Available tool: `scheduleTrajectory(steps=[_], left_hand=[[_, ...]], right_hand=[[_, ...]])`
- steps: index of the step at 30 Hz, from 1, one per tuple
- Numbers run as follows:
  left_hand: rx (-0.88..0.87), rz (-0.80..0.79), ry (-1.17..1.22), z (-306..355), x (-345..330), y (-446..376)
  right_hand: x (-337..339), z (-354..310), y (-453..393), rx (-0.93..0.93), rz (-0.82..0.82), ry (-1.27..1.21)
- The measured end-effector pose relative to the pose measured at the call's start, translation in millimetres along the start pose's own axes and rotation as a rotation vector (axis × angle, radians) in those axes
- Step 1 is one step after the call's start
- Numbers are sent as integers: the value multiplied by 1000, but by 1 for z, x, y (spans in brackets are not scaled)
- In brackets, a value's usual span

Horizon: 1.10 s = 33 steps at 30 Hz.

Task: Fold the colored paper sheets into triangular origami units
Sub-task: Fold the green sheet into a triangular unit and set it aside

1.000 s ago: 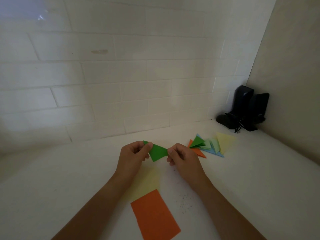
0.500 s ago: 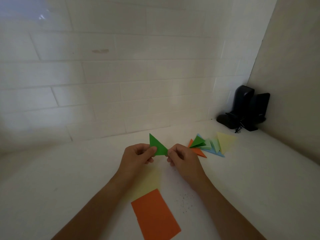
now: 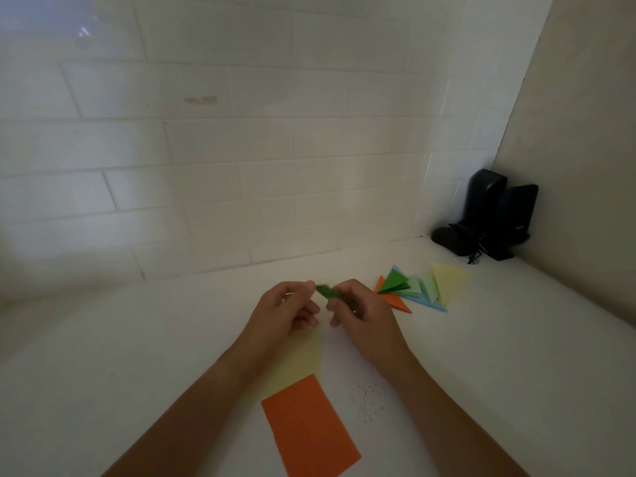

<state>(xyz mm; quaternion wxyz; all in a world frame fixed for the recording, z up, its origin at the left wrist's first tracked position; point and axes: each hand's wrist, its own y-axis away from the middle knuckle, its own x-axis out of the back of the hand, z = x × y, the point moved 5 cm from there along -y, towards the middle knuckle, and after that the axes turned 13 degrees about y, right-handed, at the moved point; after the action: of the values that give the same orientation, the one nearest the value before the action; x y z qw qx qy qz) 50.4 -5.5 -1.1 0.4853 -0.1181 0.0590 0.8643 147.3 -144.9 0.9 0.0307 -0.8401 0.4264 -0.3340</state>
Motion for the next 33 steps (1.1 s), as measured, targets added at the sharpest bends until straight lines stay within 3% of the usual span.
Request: scheduleTrajectory(steps=[5,13,25,33], left_hand=[[-91,25,-220,3,7,0],[-216,49,-158,11,12,2],[-195,71,-112,11,11,1],[-163,-30,-358,2,3,3]], right_hand=[[2,2,0,-63,6,-61],[2,3,1,-96,-2,-55],[2,3,2,-85,-46,-87],[2,2,3,-50,-78,-79]])
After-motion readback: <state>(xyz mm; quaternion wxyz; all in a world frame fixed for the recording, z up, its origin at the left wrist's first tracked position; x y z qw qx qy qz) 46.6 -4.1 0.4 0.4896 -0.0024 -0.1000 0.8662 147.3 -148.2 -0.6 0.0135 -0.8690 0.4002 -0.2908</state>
